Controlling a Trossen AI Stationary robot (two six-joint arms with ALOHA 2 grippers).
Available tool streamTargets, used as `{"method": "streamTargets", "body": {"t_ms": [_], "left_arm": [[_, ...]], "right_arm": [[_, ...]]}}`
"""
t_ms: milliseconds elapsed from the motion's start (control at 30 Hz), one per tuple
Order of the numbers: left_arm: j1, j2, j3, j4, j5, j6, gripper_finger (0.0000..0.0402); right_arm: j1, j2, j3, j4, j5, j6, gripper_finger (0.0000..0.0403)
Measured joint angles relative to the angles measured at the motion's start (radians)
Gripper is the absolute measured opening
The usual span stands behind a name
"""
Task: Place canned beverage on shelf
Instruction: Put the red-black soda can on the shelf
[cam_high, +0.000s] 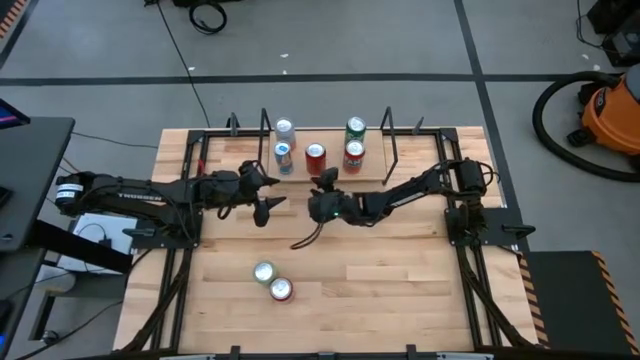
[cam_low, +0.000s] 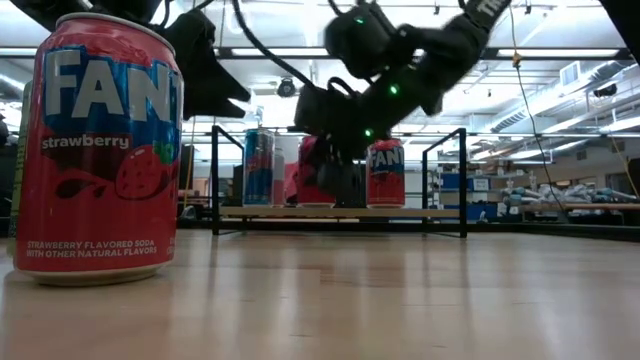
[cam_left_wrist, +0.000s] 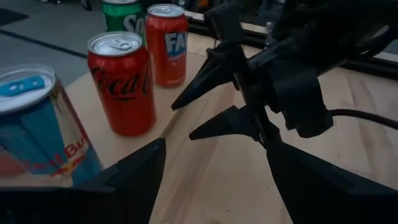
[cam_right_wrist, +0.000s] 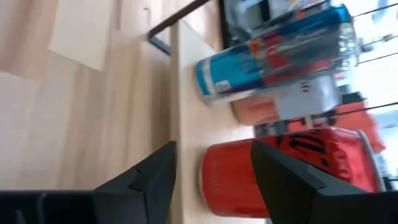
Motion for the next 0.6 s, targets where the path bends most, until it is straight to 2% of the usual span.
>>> {"method": "streamTargets", "body": {"t_ms": [100,233,600], "left_arm": [[0.000,0.000,0.000,-0.021,-0.007,-0.023,0.0290],[0.000,0.000,0.000,-0.022,-0.020,-0.026,0.0290],[0.000,0.000,0.000,-0.022,-0.035,-0.023,0.0290]], "right_arm": [[-0.001,0.005,-0.066,0.173,0.034,-0.096,0.0215],[-0.003,0.005,-0.118,0.327,0.016,-0.196,0.0215],[-0.061,0.009,-0.127,0.317,-0.080,-0.224,0.0215]]}}
